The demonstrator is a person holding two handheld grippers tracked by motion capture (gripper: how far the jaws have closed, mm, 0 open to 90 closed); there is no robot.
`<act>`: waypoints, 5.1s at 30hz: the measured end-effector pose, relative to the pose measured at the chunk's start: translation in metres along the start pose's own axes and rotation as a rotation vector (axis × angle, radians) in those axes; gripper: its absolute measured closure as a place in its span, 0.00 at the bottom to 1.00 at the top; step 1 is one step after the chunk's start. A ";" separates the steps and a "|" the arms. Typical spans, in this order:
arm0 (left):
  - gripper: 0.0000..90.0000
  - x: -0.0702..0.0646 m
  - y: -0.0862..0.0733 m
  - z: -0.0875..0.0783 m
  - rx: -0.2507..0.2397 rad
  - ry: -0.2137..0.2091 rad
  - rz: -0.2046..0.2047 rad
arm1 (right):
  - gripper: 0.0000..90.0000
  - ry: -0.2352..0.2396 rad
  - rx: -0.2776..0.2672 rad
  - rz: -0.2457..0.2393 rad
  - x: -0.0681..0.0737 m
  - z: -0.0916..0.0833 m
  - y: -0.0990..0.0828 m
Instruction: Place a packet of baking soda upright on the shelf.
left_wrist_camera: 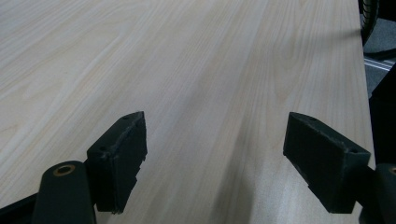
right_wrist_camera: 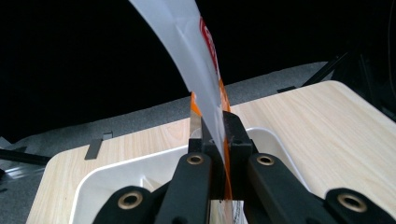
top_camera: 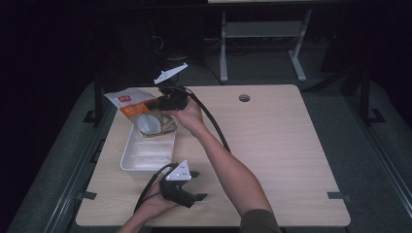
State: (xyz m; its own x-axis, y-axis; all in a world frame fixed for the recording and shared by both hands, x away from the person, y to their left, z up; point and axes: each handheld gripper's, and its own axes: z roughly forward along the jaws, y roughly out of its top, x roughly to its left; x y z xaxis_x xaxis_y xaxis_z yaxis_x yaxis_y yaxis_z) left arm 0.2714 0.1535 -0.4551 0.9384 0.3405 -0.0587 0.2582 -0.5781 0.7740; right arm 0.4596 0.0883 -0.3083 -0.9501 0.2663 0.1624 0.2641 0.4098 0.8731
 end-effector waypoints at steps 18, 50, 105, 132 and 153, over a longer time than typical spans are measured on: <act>0.24 0.001 0.000 0.000 0.010 0.001 0.010 | 0.99 0.023 -0.012 0.100 -0.015 0.034 -0.027; 0.24 -0.004 0.002 0.003 0.019 -0.012 0.019 | 0.83 -0.039 0.271 0.029 -0.017 0.032 -0.081; 0.24 -0.002 0.001 0.003 0.021 -0.005 0.014 | 0.94 -0.006 0.187 0.109 -0.024 0.022 -0.090; 0.24 -0.003 0.003 0.004 0.012 0.010 0.014 | 0.80 -0.047 0.115 0.133 -0.025 -0.040 -0.097; 0.24 -0.001 0.002 0.003 0.005 0.010 0.003 | 0.72 -0.062 0.089 0.162 -0.028 -0.082 -0.108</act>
State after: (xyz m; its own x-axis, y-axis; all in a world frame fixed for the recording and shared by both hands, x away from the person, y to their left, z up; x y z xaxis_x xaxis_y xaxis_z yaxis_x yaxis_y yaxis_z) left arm 0.2714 0.1493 -0.4553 0.9367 0.3464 -0.0500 0.2567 -0.5828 0.7710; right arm 0.4439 -0.0346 -0.3697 -0.8828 0.3870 0.2661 0.4285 0.4318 0.7937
